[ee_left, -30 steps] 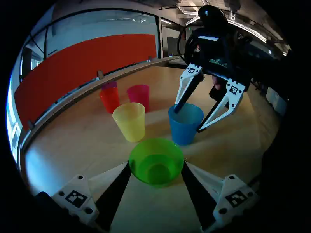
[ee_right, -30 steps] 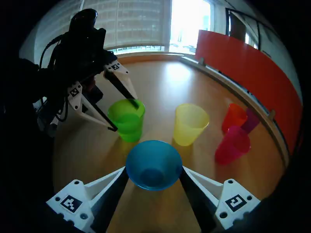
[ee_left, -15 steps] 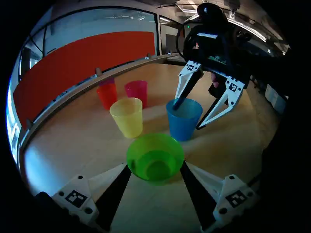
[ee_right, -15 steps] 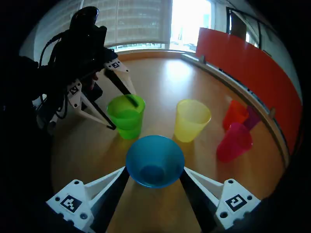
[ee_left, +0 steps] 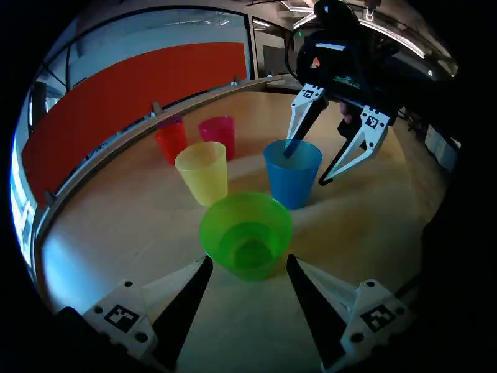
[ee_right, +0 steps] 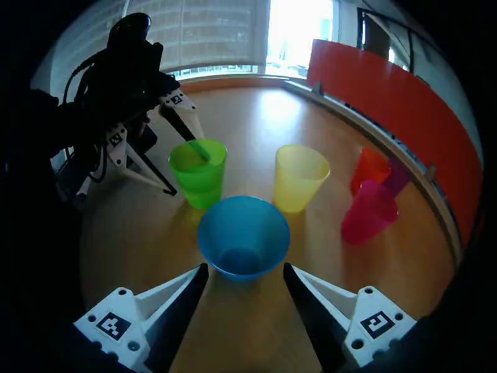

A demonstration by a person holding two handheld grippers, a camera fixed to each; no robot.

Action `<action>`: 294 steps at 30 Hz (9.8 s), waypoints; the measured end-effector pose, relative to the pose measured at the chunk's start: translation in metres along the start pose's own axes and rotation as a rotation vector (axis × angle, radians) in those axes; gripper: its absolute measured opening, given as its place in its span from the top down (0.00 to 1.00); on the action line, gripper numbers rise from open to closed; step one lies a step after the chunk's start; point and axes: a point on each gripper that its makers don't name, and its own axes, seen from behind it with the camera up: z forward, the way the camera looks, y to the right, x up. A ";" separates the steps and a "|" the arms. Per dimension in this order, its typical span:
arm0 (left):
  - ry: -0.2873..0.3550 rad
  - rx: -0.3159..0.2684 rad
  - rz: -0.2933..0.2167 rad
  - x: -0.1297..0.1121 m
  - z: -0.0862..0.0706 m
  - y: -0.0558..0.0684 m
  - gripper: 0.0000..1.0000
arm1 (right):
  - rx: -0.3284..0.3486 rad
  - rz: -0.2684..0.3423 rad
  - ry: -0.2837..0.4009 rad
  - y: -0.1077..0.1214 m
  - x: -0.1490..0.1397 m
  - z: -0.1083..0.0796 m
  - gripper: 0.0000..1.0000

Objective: Pour water

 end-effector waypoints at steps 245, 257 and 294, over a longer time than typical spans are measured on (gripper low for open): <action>0.573 0.950 -0.425 0.005 -0.127 -0.184 0.09 | -1.094 0.447 0.690 0.154 0.015 -0.203 0.01; 0.573 0.950 -0.425 0.005 -0.127 -0.183 0.09 | -1.069 0.416 0.746 0.154 0.016 -0.189 0.02; 0.573 0.950 -0.425 0.005 -0.126 -0.183 0.09 | -1.034 0.510 0.720 0.180 -0.036 -0.153 0.01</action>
